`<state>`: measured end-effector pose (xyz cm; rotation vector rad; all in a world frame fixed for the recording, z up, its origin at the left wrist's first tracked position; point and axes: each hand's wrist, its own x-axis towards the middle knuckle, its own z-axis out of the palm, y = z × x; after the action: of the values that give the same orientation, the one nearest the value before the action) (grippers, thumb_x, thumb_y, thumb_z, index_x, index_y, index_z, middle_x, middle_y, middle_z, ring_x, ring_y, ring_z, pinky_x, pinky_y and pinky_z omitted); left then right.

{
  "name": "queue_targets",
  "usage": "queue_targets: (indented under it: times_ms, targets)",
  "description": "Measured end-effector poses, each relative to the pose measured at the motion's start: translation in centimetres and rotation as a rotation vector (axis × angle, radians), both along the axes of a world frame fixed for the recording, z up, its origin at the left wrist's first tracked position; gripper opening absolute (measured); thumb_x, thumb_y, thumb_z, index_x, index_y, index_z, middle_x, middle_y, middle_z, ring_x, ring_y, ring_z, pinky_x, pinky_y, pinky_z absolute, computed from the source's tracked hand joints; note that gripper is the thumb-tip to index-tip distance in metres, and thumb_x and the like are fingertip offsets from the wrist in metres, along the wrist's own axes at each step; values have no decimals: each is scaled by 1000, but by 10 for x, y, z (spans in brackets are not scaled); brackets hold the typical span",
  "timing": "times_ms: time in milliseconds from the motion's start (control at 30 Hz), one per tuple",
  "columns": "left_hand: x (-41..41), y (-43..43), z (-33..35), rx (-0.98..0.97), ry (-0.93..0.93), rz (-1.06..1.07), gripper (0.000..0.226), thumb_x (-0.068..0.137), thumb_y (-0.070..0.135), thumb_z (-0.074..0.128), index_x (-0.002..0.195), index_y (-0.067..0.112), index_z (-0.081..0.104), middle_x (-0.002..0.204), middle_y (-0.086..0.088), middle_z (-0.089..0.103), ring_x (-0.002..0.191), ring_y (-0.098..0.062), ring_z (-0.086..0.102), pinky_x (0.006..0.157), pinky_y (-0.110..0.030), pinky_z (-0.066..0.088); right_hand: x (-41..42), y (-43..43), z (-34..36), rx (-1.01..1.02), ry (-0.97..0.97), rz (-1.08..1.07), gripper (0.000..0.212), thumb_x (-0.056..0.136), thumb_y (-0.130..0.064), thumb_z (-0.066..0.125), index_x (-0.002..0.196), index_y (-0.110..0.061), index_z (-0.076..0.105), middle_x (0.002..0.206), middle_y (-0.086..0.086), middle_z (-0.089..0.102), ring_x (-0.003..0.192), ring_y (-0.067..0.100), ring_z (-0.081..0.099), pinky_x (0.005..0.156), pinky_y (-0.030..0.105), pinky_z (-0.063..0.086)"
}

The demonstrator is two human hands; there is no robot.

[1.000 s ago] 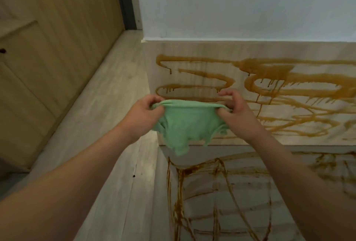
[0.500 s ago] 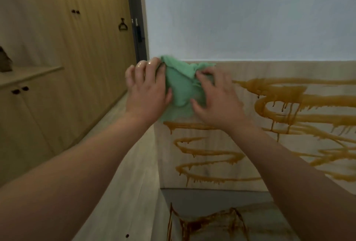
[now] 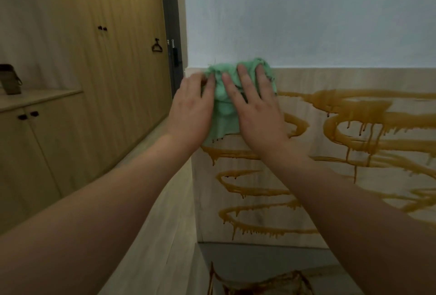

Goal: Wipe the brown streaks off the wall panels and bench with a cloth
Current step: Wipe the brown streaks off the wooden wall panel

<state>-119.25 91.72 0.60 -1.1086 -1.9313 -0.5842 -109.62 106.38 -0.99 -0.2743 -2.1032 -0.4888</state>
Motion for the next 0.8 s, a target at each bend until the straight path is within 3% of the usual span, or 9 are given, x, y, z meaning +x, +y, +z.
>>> queue_targets:
  times_ms: [67,167,433,600,800]
  targets:
    - [-4,7,-19,-36,79,5,64,102,17,44,160,0,24,162,-26,26,151,-42,23,124,-53,23,-4,4,-5,15,16,13,64,104,-35,31,166,-24,19,173,11,12,158,43,6,128,52,5]
    - [-16,17,-35,-76,157,18,65,106,30,24,164,3,7,171,-19,3,159,-36,-2,128,-56,7,-7,10,-12,34,62,5,62,106,-37,34,166,-24,20,173,9,11,159,40,5,129,51,4]
    - [-45,34,-54,57,321,21,61,107,26,37,161,1,24,168,-22,18,156,-41,14,127,-58,10,-21,17,-43,50,154,8,58,110,-36,31,165,-21,21,172,8,14,159,38,8,128,53,10]
    - [-42,17,-110,-121,353,25,63,105,26,39,159,-2,25,168,-24,18,157,-38,12,127,-56,13,0,23,-100,124,9,28,57,111,-35,37,165,-22,24,172,5,17,159,34,14,127,51,18]
    - [-37,26,-30,-35,350,-46,66,104,27,37,162,0,20,169,-21,14,158,-36,10,128,-55,9,-6,21,-30,-8,164,44,61,108,-32,39,165,-19,22,172,5,20,159,34,15,129,49,12]
